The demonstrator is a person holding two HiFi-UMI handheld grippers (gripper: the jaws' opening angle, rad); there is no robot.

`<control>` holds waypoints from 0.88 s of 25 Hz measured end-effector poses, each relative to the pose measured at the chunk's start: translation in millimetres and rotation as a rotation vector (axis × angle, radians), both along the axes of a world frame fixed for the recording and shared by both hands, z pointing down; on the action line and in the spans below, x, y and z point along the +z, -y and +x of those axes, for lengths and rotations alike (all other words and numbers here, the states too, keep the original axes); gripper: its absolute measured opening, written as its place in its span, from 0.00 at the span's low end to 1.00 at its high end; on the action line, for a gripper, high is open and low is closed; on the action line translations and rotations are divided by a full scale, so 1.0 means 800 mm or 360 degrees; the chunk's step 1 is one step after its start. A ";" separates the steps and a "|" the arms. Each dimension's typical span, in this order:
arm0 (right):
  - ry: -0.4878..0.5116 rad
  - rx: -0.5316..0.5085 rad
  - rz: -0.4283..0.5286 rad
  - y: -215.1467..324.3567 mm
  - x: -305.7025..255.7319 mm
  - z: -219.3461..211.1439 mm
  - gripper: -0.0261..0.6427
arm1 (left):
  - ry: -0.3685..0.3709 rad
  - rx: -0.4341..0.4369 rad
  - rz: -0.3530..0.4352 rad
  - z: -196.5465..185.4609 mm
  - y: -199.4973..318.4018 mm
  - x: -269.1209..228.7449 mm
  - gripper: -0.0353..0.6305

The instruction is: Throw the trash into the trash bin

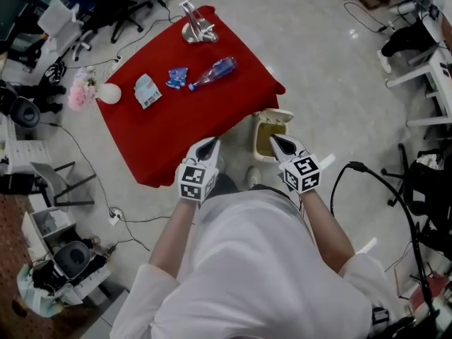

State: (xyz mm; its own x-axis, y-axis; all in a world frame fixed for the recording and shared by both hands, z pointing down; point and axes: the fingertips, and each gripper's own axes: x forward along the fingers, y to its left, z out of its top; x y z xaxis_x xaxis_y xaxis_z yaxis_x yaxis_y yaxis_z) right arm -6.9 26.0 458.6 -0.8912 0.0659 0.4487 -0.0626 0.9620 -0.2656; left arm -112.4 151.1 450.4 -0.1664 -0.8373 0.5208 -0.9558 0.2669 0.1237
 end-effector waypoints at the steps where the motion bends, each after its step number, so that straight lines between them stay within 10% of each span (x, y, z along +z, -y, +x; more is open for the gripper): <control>1: 0.0003 0.0007 0.0003 0.002 -0.001 -0.003 0.04 | 0.0008 -0.0003 -0.0002 -0.007 0.000 -0.001 0.06; 22: 0.0042 0.0282 -0.0005 0.003 -0.016 -0.101 0.04 | 0.0099 0.0206 -0.0130 -0.179 0.004 0.033 0.12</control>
State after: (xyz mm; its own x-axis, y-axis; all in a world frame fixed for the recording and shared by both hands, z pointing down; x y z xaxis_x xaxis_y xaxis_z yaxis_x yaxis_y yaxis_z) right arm -87.5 23.4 445.7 -0.9006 -0.0919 0.4249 -0.2241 0.9357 -0.2726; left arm -256.0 147.8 476.7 -0.0940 -0.8092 0.5800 -0.9879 0.1480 0.0464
